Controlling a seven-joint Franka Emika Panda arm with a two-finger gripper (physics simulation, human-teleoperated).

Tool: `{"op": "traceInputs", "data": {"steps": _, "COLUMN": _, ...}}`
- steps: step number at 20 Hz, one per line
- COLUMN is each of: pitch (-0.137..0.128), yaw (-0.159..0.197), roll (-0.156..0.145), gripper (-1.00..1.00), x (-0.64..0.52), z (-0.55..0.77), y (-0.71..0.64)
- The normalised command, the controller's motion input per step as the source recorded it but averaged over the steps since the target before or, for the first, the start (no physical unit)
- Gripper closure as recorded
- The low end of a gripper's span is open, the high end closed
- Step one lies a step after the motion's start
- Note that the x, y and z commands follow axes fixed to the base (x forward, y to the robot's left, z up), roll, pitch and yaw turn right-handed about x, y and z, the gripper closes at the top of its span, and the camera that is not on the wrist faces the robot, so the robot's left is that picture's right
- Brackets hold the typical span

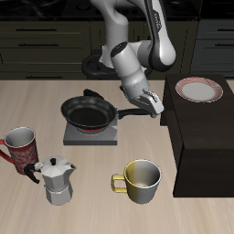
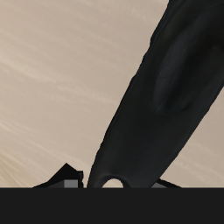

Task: Place the frying pan on the top layer of the shelf

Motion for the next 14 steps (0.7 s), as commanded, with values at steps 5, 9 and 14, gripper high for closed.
{"op": "traceInputs", "data": {"steps": 5, "pitch": 0.035, "yaw": 0.132, "roll": -0.022, "gripper": 1.0, "x": -0.19, "z": 0.24, "y": -0.17}}
{"op": "traceInputs", "data": {"steps": 9, "pitch": 0.095, "yaw": 0.131, "roll": -0.029, "gripper": 1.0, "x": -0.04, "z": 0.16, "y": -0.24}}
{"op": "traceInputs", "data": {"steps": 14, "pitch": 0.023, "yaw": 0.134, "roll": -0.028, "gripper": 1.0, "x": -0.06, "z": 0.23, "y": -0.21}}
